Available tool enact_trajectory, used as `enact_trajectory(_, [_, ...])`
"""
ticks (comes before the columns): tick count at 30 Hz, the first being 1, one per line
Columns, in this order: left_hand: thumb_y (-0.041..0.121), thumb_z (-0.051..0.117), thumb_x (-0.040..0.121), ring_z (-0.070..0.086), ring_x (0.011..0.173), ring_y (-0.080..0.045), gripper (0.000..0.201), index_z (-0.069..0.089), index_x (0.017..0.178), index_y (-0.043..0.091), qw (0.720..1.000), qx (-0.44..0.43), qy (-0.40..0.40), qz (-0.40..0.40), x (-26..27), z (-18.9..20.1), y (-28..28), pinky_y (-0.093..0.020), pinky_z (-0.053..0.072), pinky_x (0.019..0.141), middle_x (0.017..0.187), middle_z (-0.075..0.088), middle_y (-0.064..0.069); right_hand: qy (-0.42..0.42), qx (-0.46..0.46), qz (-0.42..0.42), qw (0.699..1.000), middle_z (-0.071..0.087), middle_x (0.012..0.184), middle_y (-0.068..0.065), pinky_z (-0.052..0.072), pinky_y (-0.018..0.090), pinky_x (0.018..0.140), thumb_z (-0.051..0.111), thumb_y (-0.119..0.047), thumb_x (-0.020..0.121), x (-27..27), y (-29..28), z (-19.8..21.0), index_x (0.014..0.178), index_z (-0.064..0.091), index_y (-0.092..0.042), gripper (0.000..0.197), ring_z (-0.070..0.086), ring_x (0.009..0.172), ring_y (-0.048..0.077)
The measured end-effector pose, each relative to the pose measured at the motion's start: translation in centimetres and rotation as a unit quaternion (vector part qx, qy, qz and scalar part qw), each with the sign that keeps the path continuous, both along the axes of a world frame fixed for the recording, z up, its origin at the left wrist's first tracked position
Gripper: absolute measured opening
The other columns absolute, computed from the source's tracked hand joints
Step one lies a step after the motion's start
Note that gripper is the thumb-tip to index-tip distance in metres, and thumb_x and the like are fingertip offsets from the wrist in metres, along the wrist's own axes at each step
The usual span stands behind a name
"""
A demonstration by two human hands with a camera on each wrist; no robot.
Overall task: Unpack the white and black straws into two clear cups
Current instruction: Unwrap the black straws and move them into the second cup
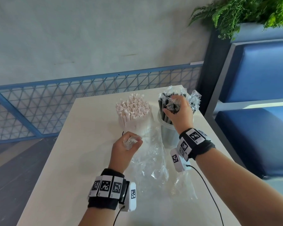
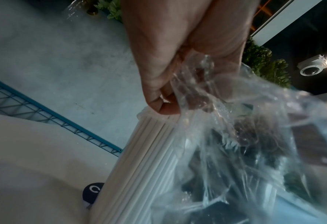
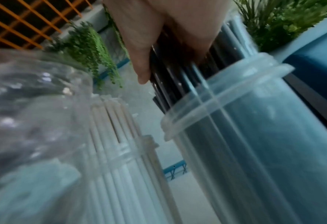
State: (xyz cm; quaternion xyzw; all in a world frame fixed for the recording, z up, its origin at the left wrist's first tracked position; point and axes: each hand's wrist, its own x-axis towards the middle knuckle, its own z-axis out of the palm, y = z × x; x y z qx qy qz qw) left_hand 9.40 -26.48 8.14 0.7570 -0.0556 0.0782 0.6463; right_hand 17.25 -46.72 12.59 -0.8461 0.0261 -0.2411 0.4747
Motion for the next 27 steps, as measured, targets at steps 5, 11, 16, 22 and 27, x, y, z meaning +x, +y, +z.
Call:
enact_trajectory(5, [0.008,0.070,0.080,0.065,0.087,-0.011,0.006,0.065,0.081,0.012,1.000,-0.003,0.003,0.007,-0.3,0.5,-0.1,-0.027,0.050,0.084,0.083,0.070,0.004,-0.069,-0.139,0.058,0.986,0.054,0.130,0.008,0.039,0.039,0.105,0.051,-0.005,0.089,0.1,-0.1,-1.0,0.124,0.055,-0.011,0.035,0.047,0.122,0.024])
enact_trajectory(11, [0.002,0.066,0.081,0.063,0.083,-0.009,0.004,0.064,0.082,0.005,0.996,-0.053,-0.065,0.027,-1.6,2.3,-0.6,-0.015,0.048,0.081,0.081,0.069,0.001,-0.091,-0.195,0.082,0.973,0.037,0.147,0.000,0.018,0.031,0.115,0.044,-0.037,0.092,-2.2,-0.4,-1.5,0.139,0.038,-0.015,0.052,0.028,0.139,0.016])
enact_trajectory(16, [0.014,0.067,0.081,0.062,0.073,-0.007,0.009,0.065,0.080,0.022,0.974,-0.162,-0.112,0.111,-2.8,3.3,0.3,-0.016,0.051,0.073,0.076,0.070,0.009,-0.045,-0.004,0.160,0.986,0.047,0.129,-0.009,0.037,0.018,0.099,0.041,-0.062,0.084,-8.3,-1.5,-4.0,0.128,0.044,-0.025,0.058,0.045,0.119,-0.001])
enact_trajectory(22, [0.034,0.065,0.072,0.063,0.066,-0.008,0.007,0.062,0.074,0.028,0.926,-0.321,-0.061,0.188,-3.5,2.6,0.6,-0.019,0.054,0.066,0.073,0.067,0.008,0.220,0.302,0.250,0.893,0.059,0.124,-0.003,0.049,0.032,0.089,0.060,-0.082,0.051,-11.4,-2.4,-7.4,0.137,0.028,-0.038,0.102,0.060,0.112,0.014])
enact_trajectory(27, [0.032,0.072,0.072,0.050,0.096,0.012,0.019,0.062,0.083,0.021,0.952,-0.089,-0.053,0.288,-4.0,-0.2,1.0,-0.009,0.042,0.092,0.112,0.053,-0.006,0.202,0.278,0.202,0.917,0.062,0.090,0.007,0.055,0.031,0.075,0.055,-0.020,0.090,-10.9,-1.7,-7.0,0.125,0.041,-0.020,0.038,0.069,0.081,0.010])
